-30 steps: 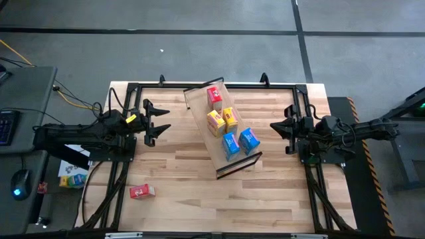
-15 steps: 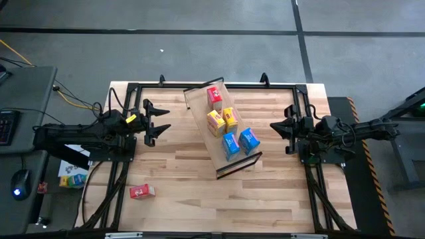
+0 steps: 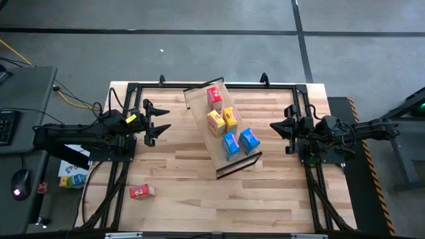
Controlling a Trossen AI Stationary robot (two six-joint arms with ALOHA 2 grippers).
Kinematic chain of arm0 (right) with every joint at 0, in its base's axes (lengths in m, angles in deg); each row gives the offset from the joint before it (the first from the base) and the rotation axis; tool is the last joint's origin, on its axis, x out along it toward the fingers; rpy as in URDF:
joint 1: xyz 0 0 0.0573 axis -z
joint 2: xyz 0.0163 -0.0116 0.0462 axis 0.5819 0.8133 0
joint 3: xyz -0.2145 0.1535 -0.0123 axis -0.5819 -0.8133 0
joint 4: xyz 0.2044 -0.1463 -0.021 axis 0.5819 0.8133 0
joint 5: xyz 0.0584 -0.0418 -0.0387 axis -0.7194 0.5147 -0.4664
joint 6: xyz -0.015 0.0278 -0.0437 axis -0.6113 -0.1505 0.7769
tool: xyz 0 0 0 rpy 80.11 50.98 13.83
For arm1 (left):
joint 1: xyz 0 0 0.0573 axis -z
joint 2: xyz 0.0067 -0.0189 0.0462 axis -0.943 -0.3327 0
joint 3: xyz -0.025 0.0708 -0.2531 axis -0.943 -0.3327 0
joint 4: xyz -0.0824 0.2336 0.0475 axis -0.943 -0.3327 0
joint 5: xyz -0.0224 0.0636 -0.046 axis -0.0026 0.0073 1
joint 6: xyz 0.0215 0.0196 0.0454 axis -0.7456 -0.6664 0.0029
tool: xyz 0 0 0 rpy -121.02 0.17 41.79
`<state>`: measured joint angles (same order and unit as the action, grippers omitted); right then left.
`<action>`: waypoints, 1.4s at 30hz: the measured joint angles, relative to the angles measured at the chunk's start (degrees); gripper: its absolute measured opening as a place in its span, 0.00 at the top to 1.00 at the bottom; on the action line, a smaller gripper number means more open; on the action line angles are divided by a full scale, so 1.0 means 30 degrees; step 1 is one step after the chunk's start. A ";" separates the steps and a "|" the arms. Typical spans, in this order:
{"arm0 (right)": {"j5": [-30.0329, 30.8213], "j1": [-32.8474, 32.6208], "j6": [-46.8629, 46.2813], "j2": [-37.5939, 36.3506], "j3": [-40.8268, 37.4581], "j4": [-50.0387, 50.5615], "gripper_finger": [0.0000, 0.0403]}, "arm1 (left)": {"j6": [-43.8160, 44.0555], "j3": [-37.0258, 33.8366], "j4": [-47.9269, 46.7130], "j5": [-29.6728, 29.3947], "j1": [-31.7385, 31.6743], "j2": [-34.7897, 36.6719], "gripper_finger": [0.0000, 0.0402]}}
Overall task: Stack cereal on shelf
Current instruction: Put the red cereal box on the shelf aligned with the other red cereal box
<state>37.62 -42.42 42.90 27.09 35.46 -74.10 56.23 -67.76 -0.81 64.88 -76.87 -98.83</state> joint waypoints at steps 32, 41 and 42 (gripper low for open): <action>0.0000 -0.0005 -0.0161 0.0000 0.0000 0.0082 1.00 | 0.2086 0.2774 -0.3087 0.3240 0.0150 -0.0856 0.36; 0.0002 0.0002 0.0085 -0.0007 0.0000 0.0168 1.00 | 0.5236 1.1083 -1.7669 0.5251 0.4465 -0.5370 0.36; 0.0026 0.0011 0.0134 -0.0003 0.0000 0.0239 1.00 | 0.5952 1.1739 -1.8763 0.4831 0.5423 -0.5966 0.36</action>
<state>37.70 -42.39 43.30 27.08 35.46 -73.38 74.08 -32.55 -57.10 79.37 -60.60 -116.73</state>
